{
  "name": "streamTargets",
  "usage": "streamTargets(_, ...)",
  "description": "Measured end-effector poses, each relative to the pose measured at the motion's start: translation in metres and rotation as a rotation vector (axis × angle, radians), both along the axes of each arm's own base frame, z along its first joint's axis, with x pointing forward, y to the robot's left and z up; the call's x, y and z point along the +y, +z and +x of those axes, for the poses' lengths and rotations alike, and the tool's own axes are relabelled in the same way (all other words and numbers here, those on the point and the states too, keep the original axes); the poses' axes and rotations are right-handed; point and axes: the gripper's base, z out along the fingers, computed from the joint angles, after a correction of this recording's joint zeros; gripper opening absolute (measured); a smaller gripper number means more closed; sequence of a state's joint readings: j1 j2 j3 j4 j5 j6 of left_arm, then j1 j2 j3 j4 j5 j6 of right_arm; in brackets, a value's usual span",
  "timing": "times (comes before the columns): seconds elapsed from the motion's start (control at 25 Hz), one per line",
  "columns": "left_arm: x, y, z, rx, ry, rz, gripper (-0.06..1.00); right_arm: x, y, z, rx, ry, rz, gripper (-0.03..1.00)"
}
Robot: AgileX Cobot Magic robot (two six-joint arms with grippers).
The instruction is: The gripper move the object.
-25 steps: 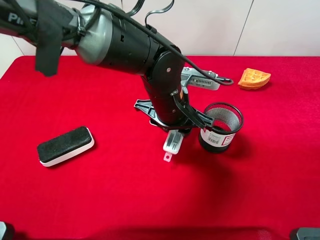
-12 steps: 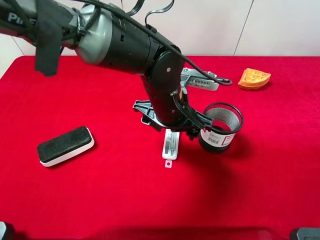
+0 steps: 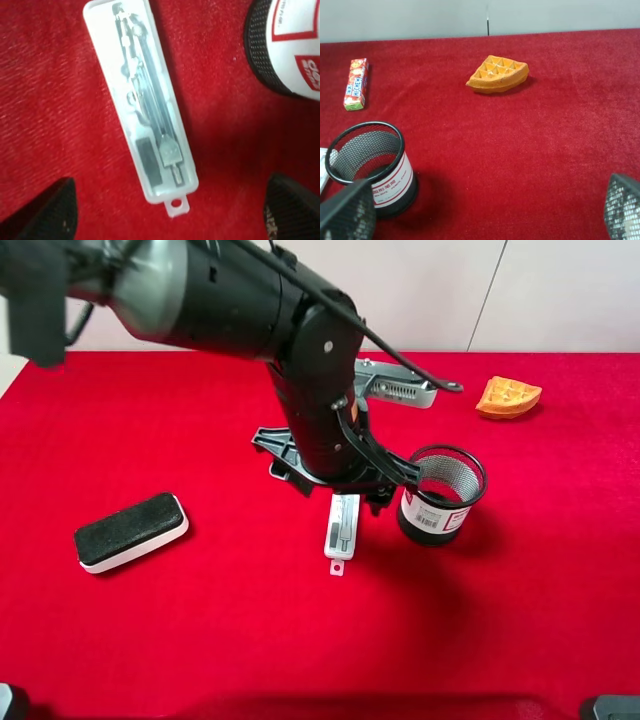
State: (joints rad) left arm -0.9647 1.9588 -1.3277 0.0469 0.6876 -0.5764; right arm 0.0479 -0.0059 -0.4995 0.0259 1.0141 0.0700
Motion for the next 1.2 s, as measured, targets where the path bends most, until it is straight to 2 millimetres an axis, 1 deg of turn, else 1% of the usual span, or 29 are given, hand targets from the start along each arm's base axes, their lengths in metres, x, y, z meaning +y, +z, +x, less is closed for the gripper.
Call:
streamTargets(0.32,0.012,0.031,-0.007,-0.001,0.002,0.009,0.75,0.0,0.0,0.0,0.0,0.0,0.0,0.69)
streamTargets(0.68,0.03,0.071,-0.019,-0.011,0.003,0.02,0.89,0.0,0.0,0.0,0.0,0.0,0.0,0.69)
streamTargets(1.04,0.057,0.12,-0.036,-0.037,0.01,-0.008,0.91,0.0,0.0,0.0,0.0,0.0,0.0,0.69)
streamTargets(1.2,0.074,0.142,-0.047,-0.05,0.013,-0.001,0.94,0.0,0.0,0.0,0.0,0.0,0.0,0.69)
